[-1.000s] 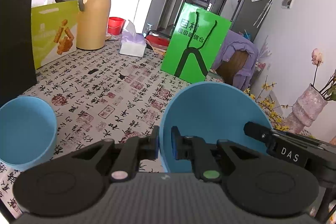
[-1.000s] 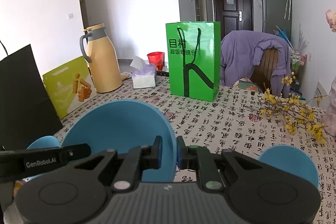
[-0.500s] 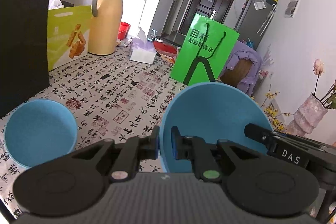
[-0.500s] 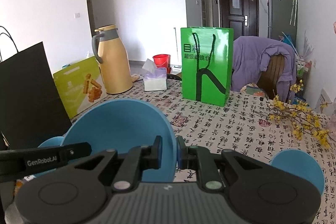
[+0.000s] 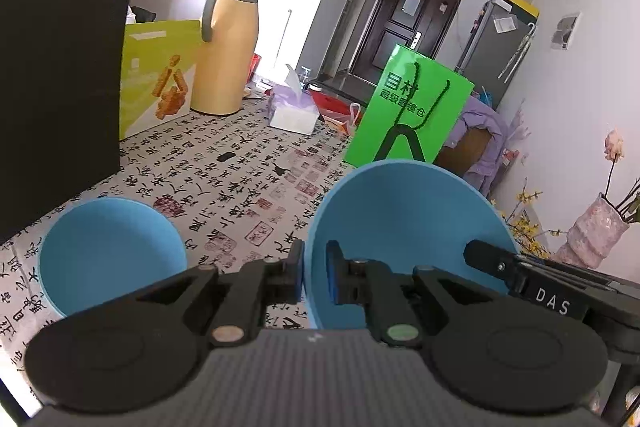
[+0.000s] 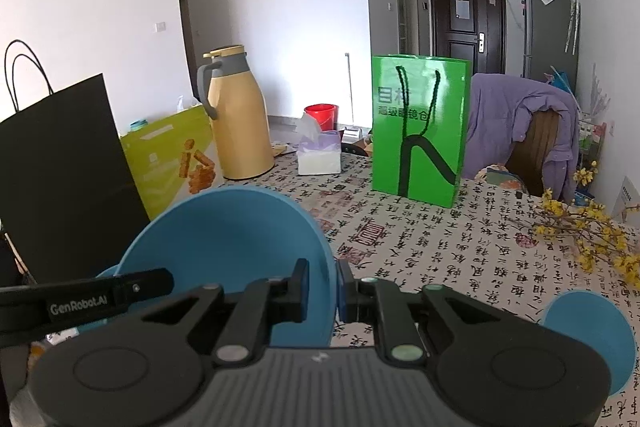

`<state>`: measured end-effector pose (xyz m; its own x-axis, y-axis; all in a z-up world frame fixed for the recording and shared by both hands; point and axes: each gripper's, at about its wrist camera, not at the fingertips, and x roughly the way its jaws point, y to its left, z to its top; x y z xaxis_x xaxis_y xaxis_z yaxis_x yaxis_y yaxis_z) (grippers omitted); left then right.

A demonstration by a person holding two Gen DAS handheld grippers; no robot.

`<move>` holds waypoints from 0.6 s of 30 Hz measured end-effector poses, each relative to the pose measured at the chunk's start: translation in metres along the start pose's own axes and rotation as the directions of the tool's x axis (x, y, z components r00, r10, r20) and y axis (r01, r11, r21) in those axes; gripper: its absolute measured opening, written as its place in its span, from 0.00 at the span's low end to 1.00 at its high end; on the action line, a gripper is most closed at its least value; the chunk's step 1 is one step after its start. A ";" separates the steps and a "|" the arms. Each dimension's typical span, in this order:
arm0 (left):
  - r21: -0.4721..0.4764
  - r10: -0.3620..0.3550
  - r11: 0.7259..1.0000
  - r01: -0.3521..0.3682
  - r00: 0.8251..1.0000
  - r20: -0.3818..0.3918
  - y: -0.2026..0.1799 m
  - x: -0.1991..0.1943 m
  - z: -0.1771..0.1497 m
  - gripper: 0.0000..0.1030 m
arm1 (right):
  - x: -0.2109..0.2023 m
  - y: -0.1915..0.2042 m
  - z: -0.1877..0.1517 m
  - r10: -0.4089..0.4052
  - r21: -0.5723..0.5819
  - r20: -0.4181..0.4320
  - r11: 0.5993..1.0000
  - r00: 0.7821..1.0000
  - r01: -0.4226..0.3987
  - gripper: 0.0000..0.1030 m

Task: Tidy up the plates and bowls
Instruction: 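Carry the held blue bowls toward the black paper bag with both grippers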

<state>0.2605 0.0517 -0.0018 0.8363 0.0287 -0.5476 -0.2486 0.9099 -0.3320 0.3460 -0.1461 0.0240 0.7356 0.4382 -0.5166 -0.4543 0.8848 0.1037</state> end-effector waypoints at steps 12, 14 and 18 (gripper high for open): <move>-0.044 0.016 0.999 -0.015 1.000 0.014 0.029 -0.009 0.005 0.11 | 0.008 0.026 0.004 0.032 -0.019 -0.008 0.999 0.999 -0.033 0.13; -0.050 0.020 0.999 -0.019 1.000 0.018 0.033 -0.011 0.007 0.11 | 0.010 0.030 0.003 0.037 -0.023 -0.009 0.999 0.999 -0.038 0.13; -0.064 0.022 0.998 -0.021 1.000 0.021 0.043 -0.013 0.008 0.11 | 0.013 0.039 0.004 0.047 -0.027 -0.014 0.999 0.999 -0.047 0.13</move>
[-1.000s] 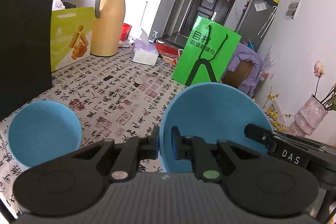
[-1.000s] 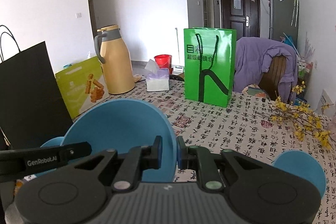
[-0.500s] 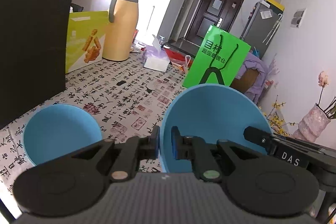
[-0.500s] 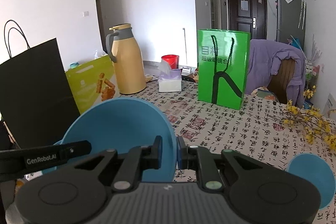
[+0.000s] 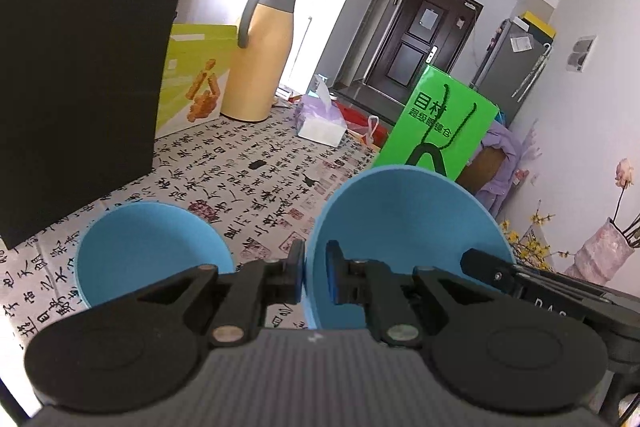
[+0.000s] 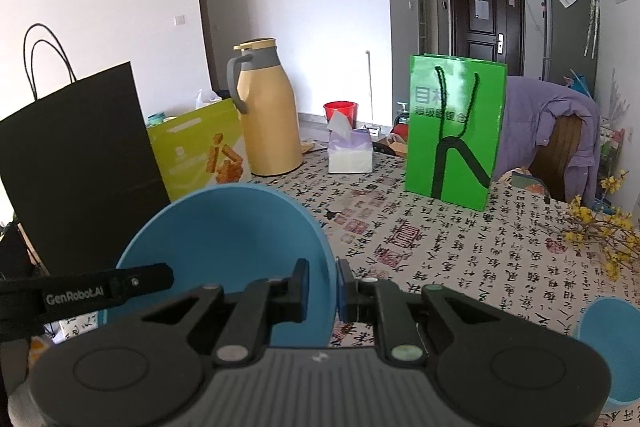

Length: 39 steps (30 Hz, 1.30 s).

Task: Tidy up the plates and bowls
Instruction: 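Carry the held blue bowls toward the black paper bag with both grippers, then lower the held blue bowls onto the table beside the black bag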

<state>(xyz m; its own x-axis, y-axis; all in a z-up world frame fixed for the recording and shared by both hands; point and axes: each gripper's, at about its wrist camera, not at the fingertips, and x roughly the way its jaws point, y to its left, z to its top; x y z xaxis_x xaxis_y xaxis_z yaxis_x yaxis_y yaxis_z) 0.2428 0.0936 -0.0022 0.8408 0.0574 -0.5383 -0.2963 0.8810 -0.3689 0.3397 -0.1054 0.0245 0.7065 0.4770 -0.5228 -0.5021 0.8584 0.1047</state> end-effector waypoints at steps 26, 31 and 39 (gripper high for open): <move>-0.093 0.031 0.995 -0.027 0.999 0.043 0.059 -0.017 0.016 0.11 | 0.024 0.055 0.009 0.048 -0.040 -0.023 0.998 0.999 -0.049 0.13; -0.106 0.042 0.994 -0.036 0.998 0.053 0.070 -0.021 0.019 0.11 | 0.029 0.066 0.011 0.058 -0.047 -0.031 0.997 0.998 -0.059 0.13; -0.123 0.053 0.991 -0.044 0.996 0.067 0.086 -0.028 0.023 0.11 | 0.037 0.083 0.011 0.077 -0.059 -0.048 0.995 0.996 -0.079 0.13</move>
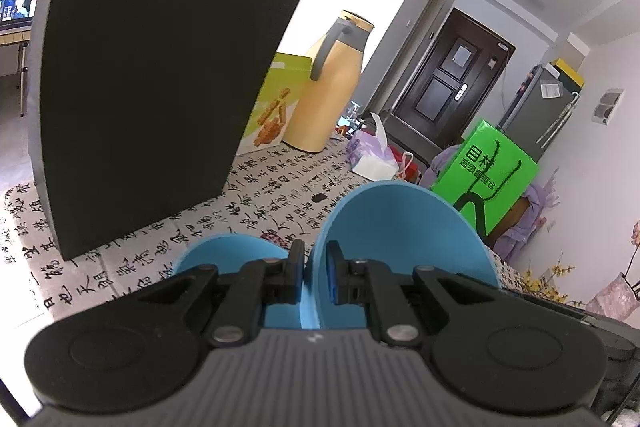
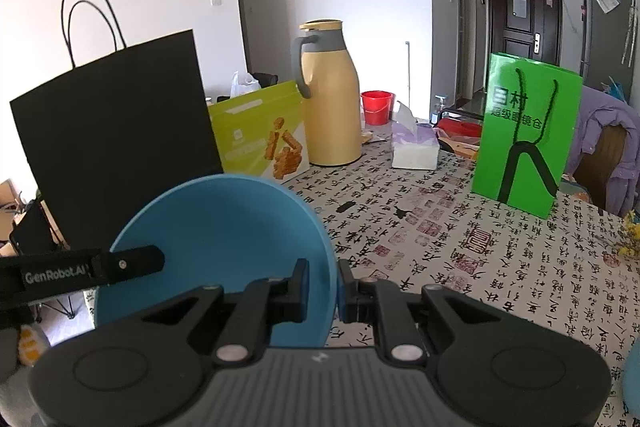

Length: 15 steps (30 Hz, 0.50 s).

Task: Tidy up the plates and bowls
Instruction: 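Lower the held blue bowls onto the table beside the black bag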

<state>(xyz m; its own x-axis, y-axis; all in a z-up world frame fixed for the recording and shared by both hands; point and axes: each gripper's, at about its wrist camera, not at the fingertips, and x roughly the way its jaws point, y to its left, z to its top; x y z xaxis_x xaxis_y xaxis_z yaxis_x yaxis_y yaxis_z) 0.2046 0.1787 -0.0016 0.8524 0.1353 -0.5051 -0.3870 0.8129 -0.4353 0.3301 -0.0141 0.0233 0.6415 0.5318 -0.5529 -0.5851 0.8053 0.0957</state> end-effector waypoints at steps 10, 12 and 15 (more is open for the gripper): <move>-0.022 0.024 0.999 -0.024 1.000 0.013 0.022 -0.002 0.005 0.11 | 0.010 0.019 0.004 0.032 -0.008 -0.017 0.999 0.999 -0.032 0.13; -0.029 0.026 0.999 -0.025 1.000 0.013 0.028 -0.002 0.006 0.11 | 0.014 0.024 0.005 0.035 -0.011 -0.024 0.999 0.999 -0.036 0.13; -0.038 0.033 0.999 -0.033 0.999 0.015 0.036 -0.001 0.007 0.11 | 0.020 0.030 0.005 0.045 -0.014 -0.034 0.999 0.998 -0.045 0.13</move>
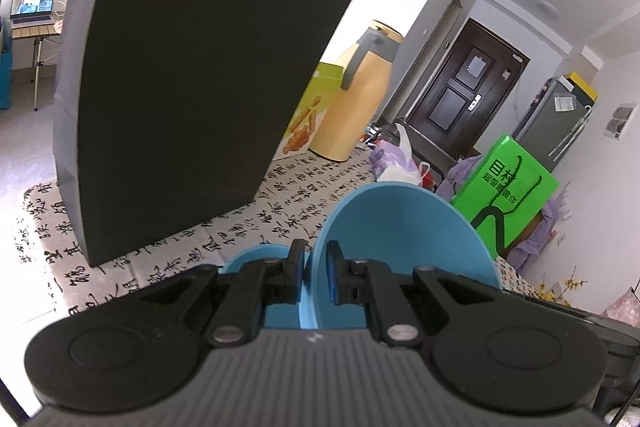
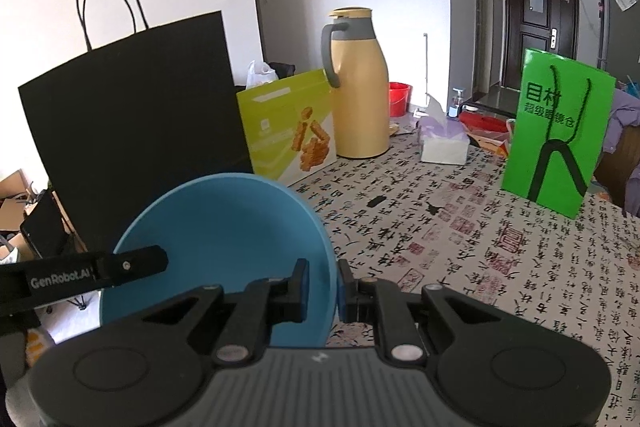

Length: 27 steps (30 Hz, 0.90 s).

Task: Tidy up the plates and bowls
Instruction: 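Lower the held blue bowls onto the table beside the black bag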

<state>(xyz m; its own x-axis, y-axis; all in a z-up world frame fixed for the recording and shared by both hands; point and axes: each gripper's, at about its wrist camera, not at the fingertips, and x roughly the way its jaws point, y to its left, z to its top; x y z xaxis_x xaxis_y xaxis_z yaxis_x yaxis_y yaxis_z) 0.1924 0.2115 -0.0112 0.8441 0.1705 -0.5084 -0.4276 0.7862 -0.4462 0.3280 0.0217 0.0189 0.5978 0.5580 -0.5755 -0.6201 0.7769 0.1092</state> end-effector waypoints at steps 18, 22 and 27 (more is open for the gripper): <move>-0.043 0.031 0.999 -0.032 0.999 -0.026 0.035 0.025 0.005 0.11 | 0.047 0.021 0.004 0.011 -0.027 -0.063 1.000 0.998 -0.013 0.13; -0.050 0.036 0.998 -0.038 0.999 -0.037 0.042 0.032 0.005 0.11 | 0.058 0.024 0.003 0.011 -0.031 -0.079 0.999 0.997 -0.013 0.13; -0.058 0.040 0.997 -0.043 0.998 -0.050 0.049 0.042 0.003 0.11 | 0.069 0.026 0.001 0.004 -0.036 -0.095 0.999 0.995 -0.007 0.13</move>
<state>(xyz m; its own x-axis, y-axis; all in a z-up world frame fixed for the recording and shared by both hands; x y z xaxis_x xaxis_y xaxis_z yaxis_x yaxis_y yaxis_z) 0.2076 0.2590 -0.0519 0.8091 0.1717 -0.5620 -0.4811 0.7427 -0.4657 0.3533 0.0806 -0.0168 0.5442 0.5307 -0.6498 -0.6425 0.7617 0.0840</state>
